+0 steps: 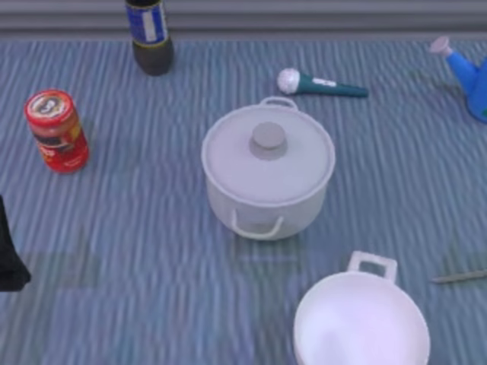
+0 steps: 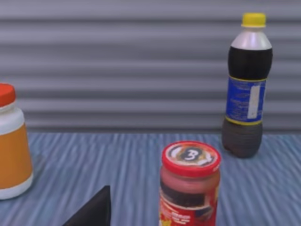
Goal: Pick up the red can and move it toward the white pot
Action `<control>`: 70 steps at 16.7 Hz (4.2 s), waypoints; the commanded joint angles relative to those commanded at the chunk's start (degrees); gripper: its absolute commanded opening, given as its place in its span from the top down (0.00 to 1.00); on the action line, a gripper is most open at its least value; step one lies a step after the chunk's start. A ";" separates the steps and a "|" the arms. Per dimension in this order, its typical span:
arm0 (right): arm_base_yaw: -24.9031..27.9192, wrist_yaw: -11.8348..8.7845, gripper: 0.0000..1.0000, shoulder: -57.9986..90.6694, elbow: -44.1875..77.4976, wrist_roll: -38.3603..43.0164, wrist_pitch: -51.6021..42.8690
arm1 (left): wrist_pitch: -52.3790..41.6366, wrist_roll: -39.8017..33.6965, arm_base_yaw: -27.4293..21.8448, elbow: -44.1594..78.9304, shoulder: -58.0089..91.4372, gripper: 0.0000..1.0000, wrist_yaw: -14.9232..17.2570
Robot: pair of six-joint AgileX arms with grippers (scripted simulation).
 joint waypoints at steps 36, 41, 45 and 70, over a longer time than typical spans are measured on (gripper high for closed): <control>0.00 0.00 0.00 0.00 0.00 0.00 0.00 | -84.62 27.03 -1.53 140.80 144.07 0.00 -0.06; 0.00 0.00 0.00 0.00 0.00 0.00 0.00 | -86.17 27.37 -1.36 141.90 146.27 0.00 -0.16; 0.00 0.00 0.00 0.00 0.00 0.00 0.00 | -85.09 27.21 -1.57 140.80 146.21 0.00 -0.15; 0.00 0.00 0.00 0.00 0.00 0.00 0.00 | -73.68 27.47 -1.25 128.08 144.95 1.00 -0.18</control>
